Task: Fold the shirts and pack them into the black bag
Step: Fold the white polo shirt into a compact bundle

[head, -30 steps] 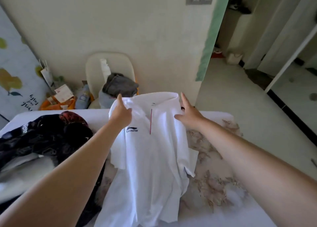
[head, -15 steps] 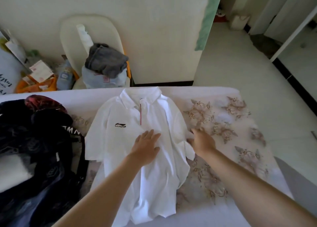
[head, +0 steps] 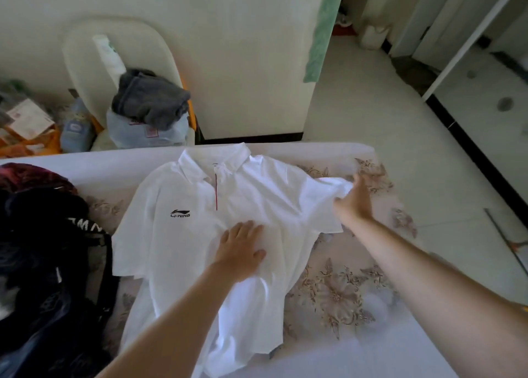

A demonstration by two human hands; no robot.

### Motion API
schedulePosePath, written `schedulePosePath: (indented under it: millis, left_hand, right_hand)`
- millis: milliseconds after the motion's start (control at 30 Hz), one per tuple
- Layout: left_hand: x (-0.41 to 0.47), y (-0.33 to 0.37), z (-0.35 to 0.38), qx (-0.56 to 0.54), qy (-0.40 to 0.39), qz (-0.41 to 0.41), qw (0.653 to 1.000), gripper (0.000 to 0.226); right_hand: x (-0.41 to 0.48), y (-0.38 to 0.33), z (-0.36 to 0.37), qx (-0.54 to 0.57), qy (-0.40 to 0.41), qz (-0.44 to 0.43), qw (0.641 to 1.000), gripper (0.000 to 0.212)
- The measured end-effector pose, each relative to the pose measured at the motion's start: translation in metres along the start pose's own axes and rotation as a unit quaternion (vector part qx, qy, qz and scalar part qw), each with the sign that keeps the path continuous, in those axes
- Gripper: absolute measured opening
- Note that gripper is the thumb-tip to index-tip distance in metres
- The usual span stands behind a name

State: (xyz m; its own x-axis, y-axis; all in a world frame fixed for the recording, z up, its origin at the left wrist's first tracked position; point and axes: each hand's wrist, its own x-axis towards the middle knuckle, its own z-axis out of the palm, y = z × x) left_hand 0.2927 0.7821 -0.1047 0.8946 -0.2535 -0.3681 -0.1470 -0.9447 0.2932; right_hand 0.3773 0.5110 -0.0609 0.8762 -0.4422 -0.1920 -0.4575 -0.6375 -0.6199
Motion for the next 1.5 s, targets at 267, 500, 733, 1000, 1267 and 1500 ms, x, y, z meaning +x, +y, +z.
schedulePosePath:
  millis: [267,500,733,1000,1267,1500]
  left_hand:
    - [-0.069,-0.03,-0.009,-0.089,0.187,0.05,0.977,0.033]
    - [-0.171,-0.067,0.019,0.044,0.08,0.091,0.992,0.073]
    - [-0.2,-0.078,0.002,-0.124,0.081,-0.043,0.988,0.032]
    - [-0.16,-0.075,-0.05,-0.089,0.202,-0.178,0.959,0.052]
    - [-0.152,-0.051,-0.002,-0.04,0.001,0.019,0.999,0.056]
    - [-0.154,-0.074,0.016,0.053,0.011,-0.007,0.998,0.073]
  right_hand:
    - [-0.146,0.002,0.056,-0.109,-0.197,-0.332,0.916,0.04]
    - [-0.209,0.049,0.064,-0.221,-0.216,-0.492,0.814,0.074]
    - [-0.197,0.013,0.044,-0.153,-0.161,-0.431,0.875,0.026]
    - [-0.163,-0.036,0.02,-0.129,0.043,-0.314,0.94,0.023]
    - [-0.183,0.024,0.06,-0.225,-0.246,-0.374,0.865,0.057]
    - [-0.166,0.012,0.088,-0.166,-0.108,-0.375,0.906,0.067]
